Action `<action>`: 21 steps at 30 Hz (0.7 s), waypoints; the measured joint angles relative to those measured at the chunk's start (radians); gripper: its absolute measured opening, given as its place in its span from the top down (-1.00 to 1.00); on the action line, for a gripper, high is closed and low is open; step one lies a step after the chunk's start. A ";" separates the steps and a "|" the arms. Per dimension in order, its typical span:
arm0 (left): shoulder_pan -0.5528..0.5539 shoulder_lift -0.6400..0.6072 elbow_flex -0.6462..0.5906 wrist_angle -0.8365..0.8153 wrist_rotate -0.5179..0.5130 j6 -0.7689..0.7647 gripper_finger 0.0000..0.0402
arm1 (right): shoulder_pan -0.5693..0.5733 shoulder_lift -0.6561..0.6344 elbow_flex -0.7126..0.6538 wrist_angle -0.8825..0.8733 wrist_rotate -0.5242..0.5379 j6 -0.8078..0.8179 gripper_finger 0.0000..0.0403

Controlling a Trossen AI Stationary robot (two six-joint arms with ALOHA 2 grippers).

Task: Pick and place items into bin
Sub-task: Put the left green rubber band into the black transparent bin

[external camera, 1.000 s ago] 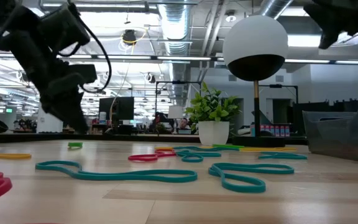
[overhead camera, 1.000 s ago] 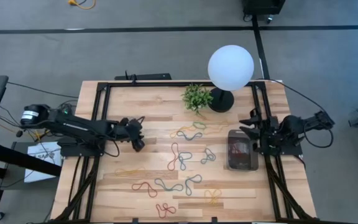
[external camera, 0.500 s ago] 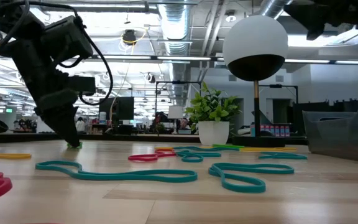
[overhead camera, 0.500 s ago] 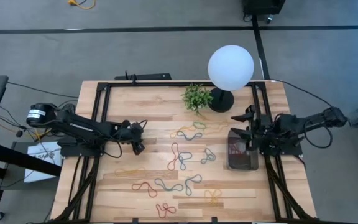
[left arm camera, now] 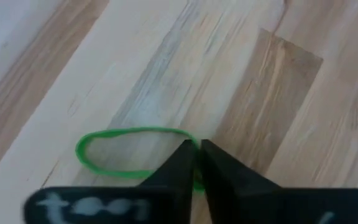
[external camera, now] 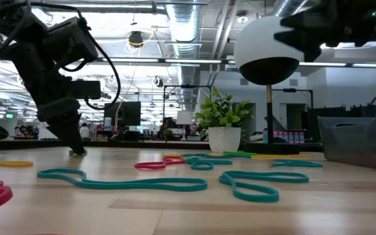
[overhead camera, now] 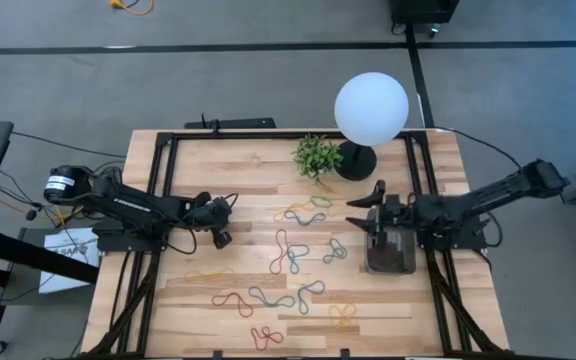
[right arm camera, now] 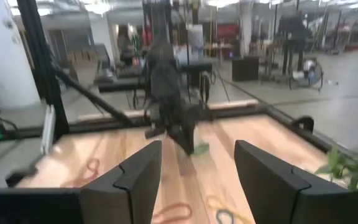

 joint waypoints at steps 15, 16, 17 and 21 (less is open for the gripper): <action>-0.012 0.003 0.221 0.448 0.473 0.261 1.00 | -0.036 0.535 0.151 0.387 -0.003 -0.160 -0.13; -0.014 0.003 0.235 0.453 0.474 0.273 1.00 | -0.045 0.567 0.192 0.388 -0.010 -0.175 -0.13; -0.017 0.003 0.244 0.459 0.475 0.285 1.00 | -0.056 0.604 0.239 0.387 -0.030 -0.185 -0.13; -0.030 0.004 0.255 0.451 0.478 0.305 1.00 | -0.086 0.757 0.421 0.310 -0.134 -0.238 -0.13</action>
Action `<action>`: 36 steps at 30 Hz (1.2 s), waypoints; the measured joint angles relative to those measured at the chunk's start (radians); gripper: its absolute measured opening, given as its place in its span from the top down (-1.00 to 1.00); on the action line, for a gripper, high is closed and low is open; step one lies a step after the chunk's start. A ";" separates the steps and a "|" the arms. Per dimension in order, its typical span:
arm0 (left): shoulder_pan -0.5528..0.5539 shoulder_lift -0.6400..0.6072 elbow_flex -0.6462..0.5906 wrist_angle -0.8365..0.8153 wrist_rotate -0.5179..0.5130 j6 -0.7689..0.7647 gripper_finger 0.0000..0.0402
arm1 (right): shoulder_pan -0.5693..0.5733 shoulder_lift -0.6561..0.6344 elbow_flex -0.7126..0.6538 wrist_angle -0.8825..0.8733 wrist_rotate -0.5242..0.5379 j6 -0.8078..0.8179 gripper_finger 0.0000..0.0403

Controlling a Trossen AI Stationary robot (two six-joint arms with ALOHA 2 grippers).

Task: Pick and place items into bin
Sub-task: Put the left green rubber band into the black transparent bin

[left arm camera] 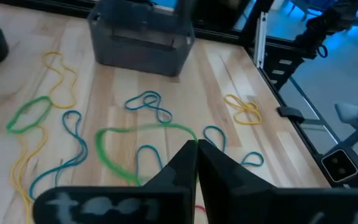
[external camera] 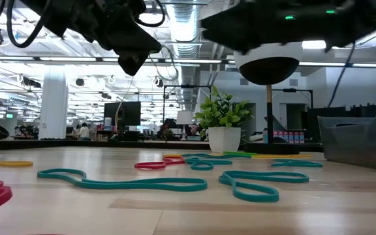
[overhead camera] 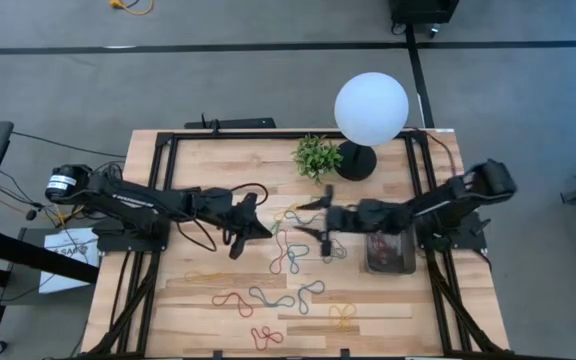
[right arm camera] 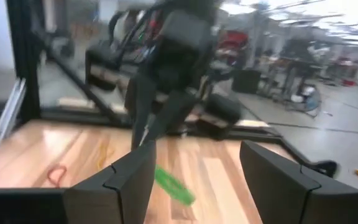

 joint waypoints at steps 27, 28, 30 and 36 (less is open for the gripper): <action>-0.044 -0.002 0.001 -0.028 -0.151 0.068 1.00 | 0.032 0.219 0.401 -0.574 -0.050 -0.077 -0.11; -0.044 -0.002 0.001 -0.024 -0.152 0.068 1.00 | 0.032 0.219 0.401 -0.574 -0.050 -0.077 -0.11; -0.044 -0.003 0.001 -0.022 -0.152 0.068 1.00 | 0.032 0.219 0.401 -0.574 -0.050 -0.077 -0.10; -0.045 -0.003 0.001 -0.023 -0.191 0.068 1.00 | 0.032 0.219 0.401 -0.574 -0.044 -0.082 0.07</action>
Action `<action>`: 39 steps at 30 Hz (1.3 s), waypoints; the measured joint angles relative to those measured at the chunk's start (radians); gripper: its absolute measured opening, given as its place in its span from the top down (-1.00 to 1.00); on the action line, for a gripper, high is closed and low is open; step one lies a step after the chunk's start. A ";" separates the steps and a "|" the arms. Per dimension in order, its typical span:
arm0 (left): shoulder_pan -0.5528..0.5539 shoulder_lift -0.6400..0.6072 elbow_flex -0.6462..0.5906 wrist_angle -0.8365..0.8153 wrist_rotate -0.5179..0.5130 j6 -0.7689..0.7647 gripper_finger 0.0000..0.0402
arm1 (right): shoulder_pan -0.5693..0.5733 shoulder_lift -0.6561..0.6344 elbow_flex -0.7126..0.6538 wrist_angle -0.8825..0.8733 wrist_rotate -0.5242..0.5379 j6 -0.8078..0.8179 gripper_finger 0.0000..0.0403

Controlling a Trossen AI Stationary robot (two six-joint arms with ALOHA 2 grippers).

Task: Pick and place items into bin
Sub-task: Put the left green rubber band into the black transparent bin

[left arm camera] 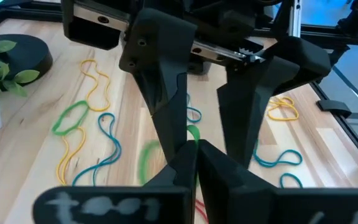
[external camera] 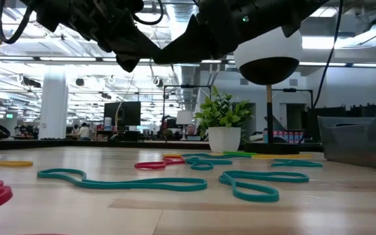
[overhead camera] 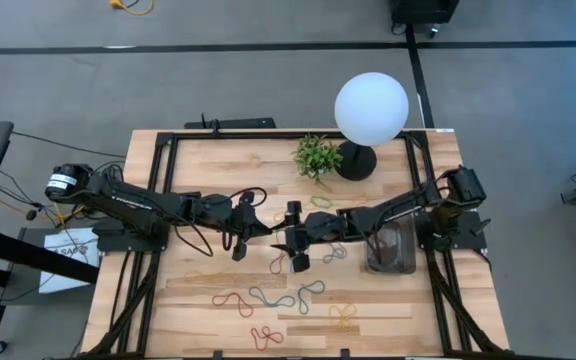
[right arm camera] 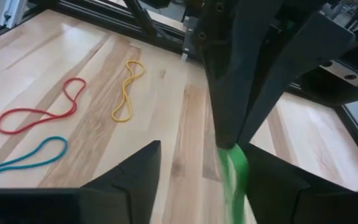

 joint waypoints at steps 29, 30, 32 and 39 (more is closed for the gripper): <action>0.001 -0.001 0.001 -0.069 -0.133 0.022 0.77 | -0.061 -0.001 -0.001 -0.059 0.074 0.120 0.99; 0.001 -0.001 0.001 -0.073 -0.149 0.017 0.74 | -0.067 -0.002 -0.001 -0.076 0.124 0.146 0.99; 0.001 -0.001 0.001 -0.095 -0.180 0.000 0.68 | -0.078 -0.002 -0.001 -0.133 0.263 0.199 1.00; 0.001 0.000 0.000 -0.218 -0.210 -0.072 0.62 | -0.086 -0.081 0.029 -0.615 0.612 0.523 1.00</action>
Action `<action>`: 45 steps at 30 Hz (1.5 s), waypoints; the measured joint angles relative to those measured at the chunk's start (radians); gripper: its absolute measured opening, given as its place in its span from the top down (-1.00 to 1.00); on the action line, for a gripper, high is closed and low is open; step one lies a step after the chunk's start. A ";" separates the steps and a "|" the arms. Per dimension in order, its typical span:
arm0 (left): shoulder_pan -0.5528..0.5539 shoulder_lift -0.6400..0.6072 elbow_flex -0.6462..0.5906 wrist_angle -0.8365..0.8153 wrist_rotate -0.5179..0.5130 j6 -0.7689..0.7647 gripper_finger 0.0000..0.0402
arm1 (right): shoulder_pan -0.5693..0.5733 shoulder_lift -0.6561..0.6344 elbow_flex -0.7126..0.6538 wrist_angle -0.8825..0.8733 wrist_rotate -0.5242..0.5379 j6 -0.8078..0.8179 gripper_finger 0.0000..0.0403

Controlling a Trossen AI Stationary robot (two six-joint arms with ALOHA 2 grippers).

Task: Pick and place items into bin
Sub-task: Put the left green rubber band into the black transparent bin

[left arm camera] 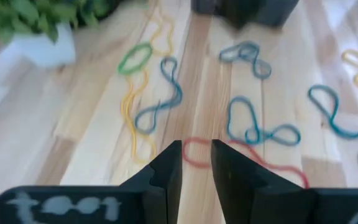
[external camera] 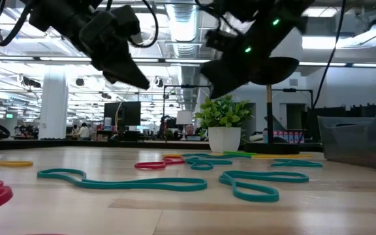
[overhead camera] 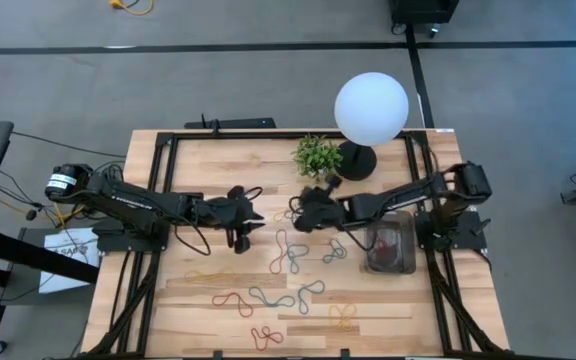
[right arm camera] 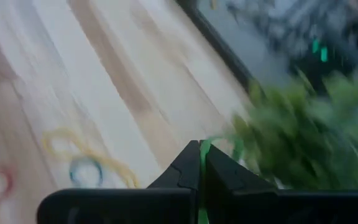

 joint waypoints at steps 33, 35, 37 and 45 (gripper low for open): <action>0.000 0.000 0.000 -0.046 0.001 0.007 0.62 | 0.250 -0.186 -0.108 -0.946 -0.397 1.351 0.99; 0.000 0.000 0.000 -0.046 0.001 0.007 0.62 | 0.251 -0.186 -0.126 -0.926 -0.413 1.362 0.99; 0.000 0.000 0.000 -0.046 0.001 0.007 0.62 | 0.251 -0.186 -0.136 -0.925 -0.430 1.369 0.99; 0.000 0.000 0.000 -0.046 0.001 0.007 0.62 | 0.250 -0.186 -0.149 -0.876 -0.484 1.368 0.76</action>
